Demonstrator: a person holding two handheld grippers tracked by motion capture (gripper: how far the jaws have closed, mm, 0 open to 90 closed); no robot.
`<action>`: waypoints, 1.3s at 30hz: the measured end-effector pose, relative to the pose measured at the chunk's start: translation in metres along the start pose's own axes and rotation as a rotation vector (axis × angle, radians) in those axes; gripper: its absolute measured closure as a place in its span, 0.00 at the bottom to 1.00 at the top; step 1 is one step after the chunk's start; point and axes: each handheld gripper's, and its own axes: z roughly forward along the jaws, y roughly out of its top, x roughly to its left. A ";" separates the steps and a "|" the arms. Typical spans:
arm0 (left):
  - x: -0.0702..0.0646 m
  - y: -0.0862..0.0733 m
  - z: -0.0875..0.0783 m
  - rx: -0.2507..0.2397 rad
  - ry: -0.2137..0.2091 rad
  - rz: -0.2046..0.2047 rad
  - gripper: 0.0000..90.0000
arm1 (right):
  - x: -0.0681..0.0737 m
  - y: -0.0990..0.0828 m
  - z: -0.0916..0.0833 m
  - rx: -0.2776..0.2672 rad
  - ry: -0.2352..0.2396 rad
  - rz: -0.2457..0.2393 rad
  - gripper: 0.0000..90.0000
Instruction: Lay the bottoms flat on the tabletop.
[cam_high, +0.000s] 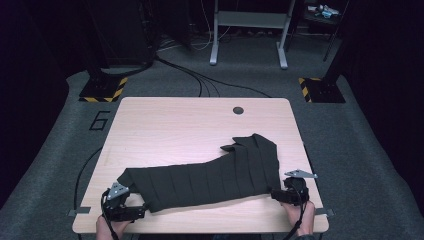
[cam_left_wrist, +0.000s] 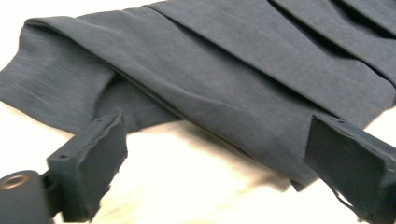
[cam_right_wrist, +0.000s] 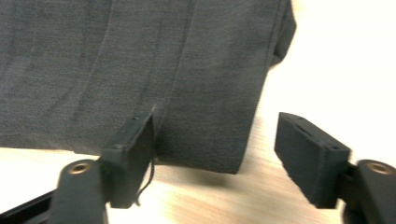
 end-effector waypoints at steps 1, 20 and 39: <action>-0.002 -0.002 0.001 0.000 0.005 0.001 0.09 | 0.001 -0.001 0.002 -0.002 0.001 0.001 0.38; -0.015 -0.018 -0.003 -0.033 -0.074 -0.033 0.17 | 0.005 -0.006 0.010 -0.016 0.021 -0.025 0.60; -0.029 -0.019 0.002 -0.018 0.011 0.022 0.67 | 0.015 -0.013 0.007 -0.048 -0.011 -0.059 0.78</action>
